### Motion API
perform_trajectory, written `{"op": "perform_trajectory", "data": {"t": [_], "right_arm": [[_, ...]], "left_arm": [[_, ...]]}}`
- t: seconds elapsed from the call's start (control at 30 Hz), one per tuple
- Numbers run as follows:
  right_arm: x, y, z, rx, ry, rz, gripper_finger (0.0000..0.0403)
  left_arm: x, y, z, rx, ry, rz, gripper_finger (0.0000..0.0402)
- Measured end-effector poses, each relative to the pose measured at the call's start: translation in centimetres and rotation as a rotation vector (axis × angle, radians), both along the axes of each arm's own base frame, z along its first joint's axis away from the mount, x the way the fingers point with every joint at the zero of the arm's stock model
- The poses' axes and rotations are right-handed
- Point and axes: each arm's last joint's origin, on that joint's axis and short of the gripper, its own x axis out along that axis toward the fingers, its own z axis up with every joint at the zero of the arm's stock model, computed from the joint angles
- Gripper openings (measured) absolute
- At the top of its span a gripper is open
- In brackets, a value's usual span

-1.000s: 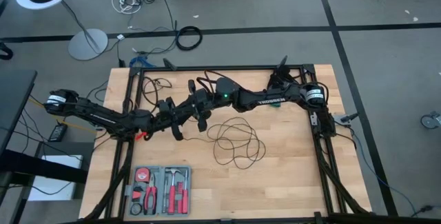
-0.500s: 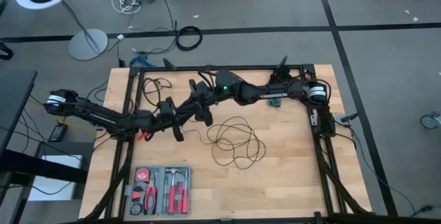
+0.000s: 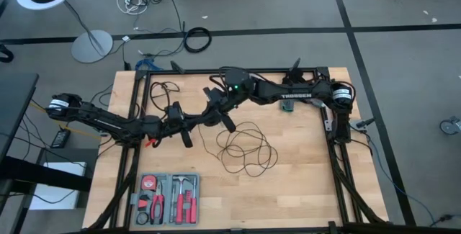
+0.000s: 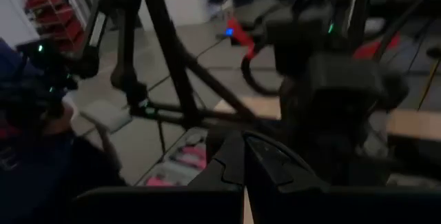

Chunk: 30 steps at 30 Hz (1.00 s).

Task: Coil cords
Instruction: Coil the black wire onto the black spool

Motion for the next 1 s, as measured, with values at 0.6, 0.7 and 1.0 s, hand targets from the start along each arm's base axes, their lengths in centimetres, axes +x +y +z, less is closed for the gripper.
{"op": "perform_trajectory", "data": {"t": [0.6,0.7,1.0], "right_arm": [[0.1,1.4,0.8,-0.033,-0.085,0.058,0.0001],[0.0,1.5,0.1,-0.022,-0.014,0.059,0.0008],[-0.7,1.0,-2.2,0.026,0.267,-0.03,0.0059]], "left_arm": [[-0.1,0.2,0.7,0.032,-0.06,0.068,0.0],[-0.2,0.2,0.9,0.051,-0.062,0.091,0.0],[-1.1,0.5,1.5,0.092,-0.039,0.165,0.0]]}}
